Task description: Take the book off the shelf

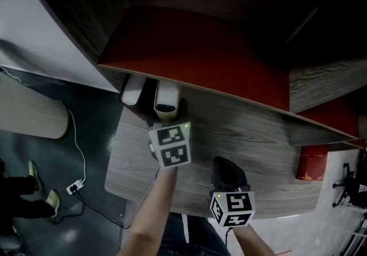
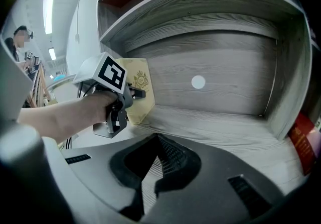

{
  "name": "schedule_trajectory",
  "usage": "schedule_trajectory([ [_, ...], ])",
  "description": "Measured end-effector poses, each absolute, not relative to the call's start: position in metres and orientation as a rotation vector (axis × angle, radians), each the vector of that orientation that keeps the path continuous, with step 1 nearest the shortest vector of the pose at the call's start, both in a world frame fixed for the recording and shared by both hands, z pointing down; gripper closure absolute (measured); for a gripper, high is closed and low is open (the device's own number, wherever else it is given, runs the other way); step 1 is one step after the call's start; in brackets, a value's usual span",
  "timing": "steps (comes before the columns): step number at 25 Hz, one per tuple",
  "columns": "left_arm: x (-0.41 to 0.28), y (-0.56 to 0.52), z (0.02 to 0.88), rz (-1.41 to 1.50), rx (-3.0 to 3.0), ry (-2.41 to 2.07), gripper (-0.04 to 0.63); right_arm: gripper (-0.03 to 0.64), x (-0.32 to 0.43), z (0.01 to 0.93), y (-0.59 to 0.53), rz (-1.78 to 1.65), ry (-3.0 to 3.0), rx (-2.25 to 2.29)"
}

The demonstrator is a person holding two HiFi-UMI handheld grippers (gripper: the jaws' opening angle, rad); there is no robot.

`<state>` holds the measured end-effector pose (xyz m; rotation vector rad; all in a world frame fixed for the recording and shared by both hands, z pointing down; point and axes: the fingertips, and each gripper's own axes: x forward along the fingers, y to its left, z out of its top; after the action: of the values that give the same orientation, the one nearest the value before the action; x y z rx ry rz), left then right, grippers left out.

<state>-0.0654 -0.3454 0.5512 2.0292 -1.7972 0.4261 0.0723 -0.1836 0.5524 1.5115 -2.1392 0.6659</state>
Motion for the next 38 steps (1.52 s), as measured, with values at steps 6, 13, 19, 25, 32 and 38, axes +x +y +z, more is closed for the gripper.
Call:
schedule_trajectory([
  [6, -0.067, -0.345, 0.551, 0.447, 2.043, -1.796, 0.365, 0.609, 0.068, 0.55, -0.182, 0.666, -2.145, 1.519],
  [13, -0.066, -0.335, 0.547, 0.468, 2.06, -1.772, 0.373, 0.609, 0.064, 0.542, -0.177, 0.669, -2.155, 1.54],
  [19, -0.063, -0.32, 0.537, 0.481, 2.098, -1.751, 0.376, 0.609, 0.069, 0.534, -0.174, 0.657, -2.15, 1.563],
  [25, -0.052, -0.303, 0.522, 0.478, 2.152, -1.719, 0.376, 0.609, 0.071, 0.523, -0.171, 0.636, -2.156, 1.586],
  [32, -0.044, -0.283, 0.507, 0.477, 2.185, -1.69, 0.376, 0.609, 0.072, 0.512, -0.161, 0.618, -2.163, 1.603],
  [38, -0.041, -0.261, 0.5, 0.501, 2.199, -1.684, 0.376, 0.609, 0.077, 0.501, -0.153, 0.591, -2.169, 1.621],
])
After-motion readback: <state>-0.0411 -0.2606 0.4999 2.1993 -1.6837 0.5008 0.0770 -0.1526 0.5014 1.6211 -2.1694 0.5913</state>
